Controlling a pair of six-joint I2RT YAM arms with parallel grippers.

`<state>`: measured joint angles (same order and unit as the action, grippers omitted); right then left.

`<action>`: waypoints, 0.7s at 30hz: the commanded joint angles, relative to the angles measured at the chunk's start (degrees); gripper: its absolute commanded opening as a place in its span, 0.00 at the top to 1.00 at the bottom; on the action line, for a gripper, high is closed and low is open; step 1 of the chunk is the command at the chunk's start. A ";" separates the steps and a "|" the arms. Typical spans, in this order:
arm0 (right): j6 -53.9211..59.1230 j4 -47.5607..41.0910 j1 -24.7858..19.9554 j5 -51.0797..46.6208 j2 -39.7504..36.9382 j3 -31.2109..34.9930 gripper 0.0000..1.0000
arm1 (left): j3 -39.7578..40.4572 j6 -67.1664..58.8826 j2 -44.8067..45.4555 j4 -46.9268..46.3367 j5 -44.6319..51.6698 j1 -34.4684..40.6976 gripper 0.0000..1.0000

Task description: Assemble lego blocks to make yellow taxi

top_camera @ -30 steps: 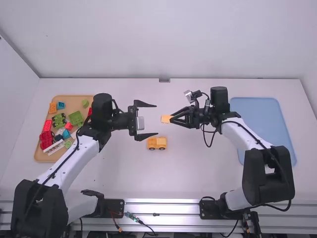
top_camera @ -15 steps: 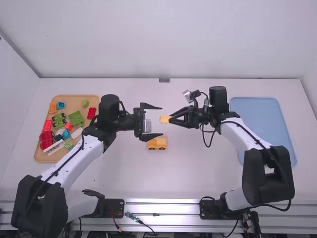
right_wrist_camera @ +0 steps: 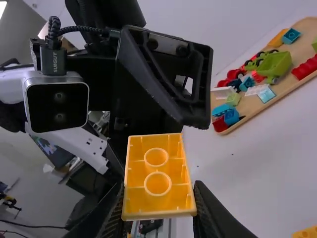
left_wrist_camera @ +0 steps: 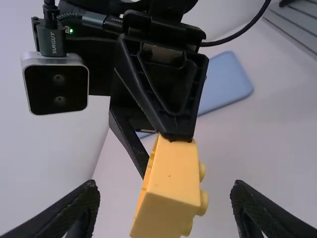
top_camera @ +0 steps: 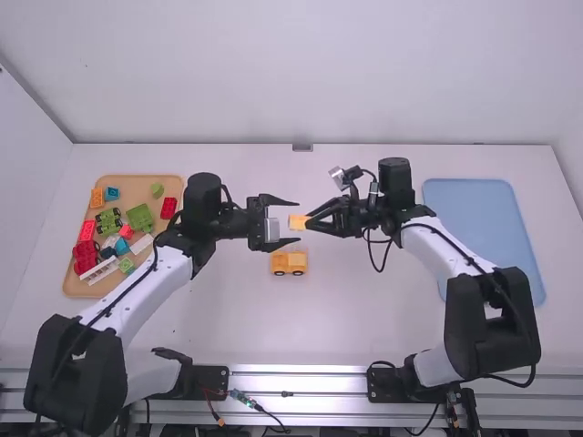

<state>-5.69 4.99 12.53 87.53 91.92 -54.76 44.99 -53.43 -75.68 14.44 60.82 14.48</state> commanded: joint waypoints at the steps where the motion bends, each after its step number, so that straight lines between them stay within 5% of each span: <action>1: -0.09 0.15 -0.15 1.16 0.21 -1.46 0.80 | -0.35 0.35 -0.25 0.06 0.63 -0.02 0.34; 21: -0.07 0.13 -0.13 0.70 0.21 -1.42 0.80 | -0.35 0.33 -0.25 1.13 2.14 0.00 0.48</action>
<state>-5.65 4.97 12.53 87.50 91.92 -54.76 44.99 -53.36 -75.68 15.66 61.10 14.48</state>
